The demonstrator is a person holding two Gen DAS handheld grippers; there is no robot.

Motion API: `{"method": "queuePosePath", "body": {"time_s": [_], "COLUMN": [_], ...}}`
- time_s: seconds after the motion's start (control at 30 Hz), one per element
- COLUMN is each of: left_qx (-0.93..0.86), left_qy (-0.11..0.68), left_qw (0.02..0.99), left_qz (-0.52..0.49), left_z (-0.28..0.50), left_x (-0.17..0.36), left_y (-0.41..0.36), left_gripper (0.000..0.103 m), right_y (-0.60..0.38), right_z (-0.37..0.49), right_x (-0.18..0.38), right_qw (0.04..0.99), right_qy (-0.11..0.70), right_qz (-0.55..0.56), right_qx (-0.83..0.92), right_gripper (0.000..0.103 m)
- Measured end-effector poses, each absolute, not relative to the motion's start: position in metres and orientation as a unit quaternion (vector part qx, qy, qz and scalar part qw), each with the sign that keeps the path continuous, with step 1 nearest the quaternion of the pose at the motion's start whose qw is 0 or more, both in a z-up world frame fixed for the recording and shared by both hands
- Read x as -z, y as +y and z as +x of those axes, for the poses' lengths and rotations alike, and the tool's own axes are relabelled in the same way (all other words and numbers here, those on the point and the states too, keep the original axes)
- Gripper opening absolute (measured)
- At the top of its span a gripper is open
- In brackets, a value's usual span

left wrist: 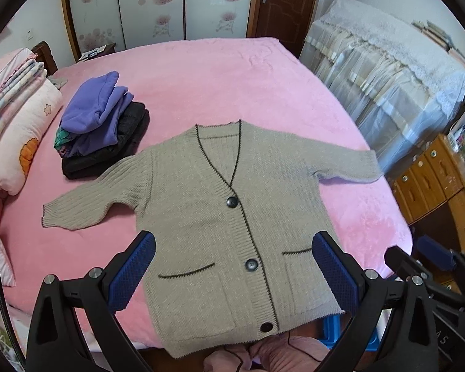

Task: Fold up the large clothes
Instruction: 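Move the right tool to the sleeve cuff and grasp it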

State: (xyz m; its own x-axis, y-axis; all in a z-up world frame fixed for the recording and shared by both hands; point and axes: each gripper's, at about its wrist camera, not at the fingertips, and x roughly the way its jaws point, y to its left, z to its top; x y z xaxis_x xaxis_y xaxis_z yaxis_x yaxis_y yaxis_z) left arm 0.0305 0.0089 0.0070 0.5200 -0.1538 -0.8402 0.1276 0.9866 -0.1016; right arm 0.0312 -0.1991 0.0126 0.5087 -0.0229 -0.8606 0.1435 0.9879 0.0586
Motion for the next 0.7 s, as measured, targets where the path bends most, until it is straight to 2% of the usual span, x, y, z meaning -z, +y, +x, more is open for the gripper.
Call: {"method": "queuePosePath", "body": {"time_s": [0.37,0.57,0.7], "left_qx": [0.092,0.1,0.109], "left_qy": [0.437,0.399,0.385], "left_qw": [0.895,0.911,0.914], "left_qz": [-0.013,0.038,0.062], "left_z": [0.056,0.074,0.096], "left_x": [-0.028,-0.044,-0.055], "left_y": [-0.015,-0.072,-0.131], "left_gripper": [0.101,0.101,0.101], "right_y": [-0.247,-0.308,-0.376], "right_z": [0.026,0.034,0.041], "right_x": [-0.033,-0.038,-0.033], "right_qw": [0.895,0.919,0.94], "right_qy": [0.43,0.365,0.294], "right_qz": [0.068,0.087,0.129], "right_qx": [0.102,0.121,0.115], "right_gripper": [0.065,0.065,0.065]}}
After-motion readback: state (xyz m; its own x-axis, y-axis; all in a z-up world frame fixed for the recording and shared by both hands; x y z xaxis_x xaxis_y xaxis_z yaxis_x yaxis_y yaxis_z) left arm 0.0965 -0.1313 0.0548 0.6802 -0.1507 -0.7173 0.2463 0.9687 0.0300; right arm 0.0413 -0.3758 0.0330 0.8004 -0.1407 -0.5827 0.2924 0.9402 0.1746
